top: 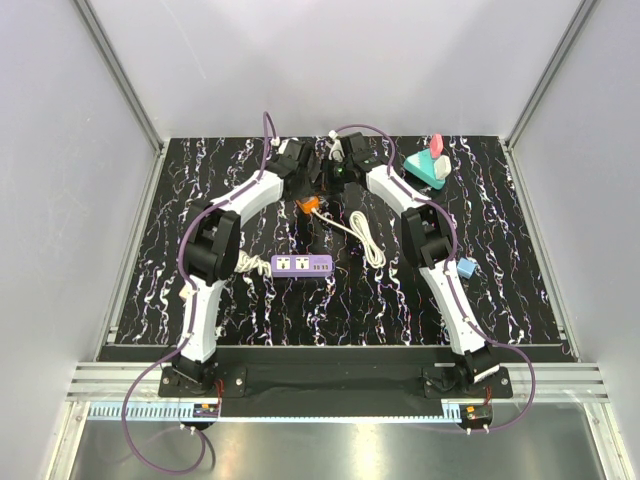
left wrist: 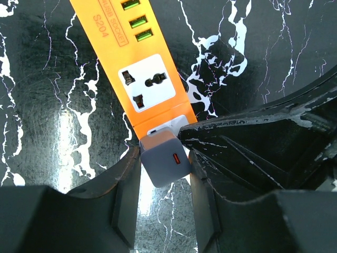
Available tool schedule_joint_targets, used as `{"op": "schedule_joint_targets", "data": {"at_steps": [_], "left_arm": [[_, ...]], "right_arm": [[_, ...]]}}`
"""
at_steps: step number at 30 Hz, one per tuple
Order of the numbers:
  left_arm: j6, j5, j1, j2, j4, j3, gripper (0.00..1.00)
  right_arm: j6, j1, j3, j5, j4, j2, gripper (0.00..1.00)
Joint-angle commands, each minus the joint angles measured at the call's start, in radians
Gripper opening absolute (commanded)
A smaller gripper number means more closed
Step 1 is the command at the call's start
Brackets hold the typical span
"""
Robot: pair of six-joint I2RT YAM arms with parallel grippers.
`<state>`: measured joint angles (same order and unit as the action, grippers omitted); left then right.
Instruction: Pull the plug off the socket
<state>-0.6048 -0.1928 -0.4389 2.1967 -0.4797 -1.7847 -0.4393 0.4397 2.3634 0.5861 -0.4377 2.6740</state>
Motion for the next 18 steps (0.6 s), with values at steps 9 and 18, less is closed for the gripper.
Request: {"op": "schedule_joint_targets", "data": {"at_steps": [9,18], "left_arm": [[-0.072,0.113,0.002,-0.091,0.047,-0.111,0.00],[-0.070,0.112,-0.012,-0.124,0.047,-0.165,0.00]], "right_arm": [[0.079,0.042,0.026,-0.172,-0.188,0.064,0.00],[0.093,0.050,0.071,-0.198,-0.233,0.083,0.00]]}}
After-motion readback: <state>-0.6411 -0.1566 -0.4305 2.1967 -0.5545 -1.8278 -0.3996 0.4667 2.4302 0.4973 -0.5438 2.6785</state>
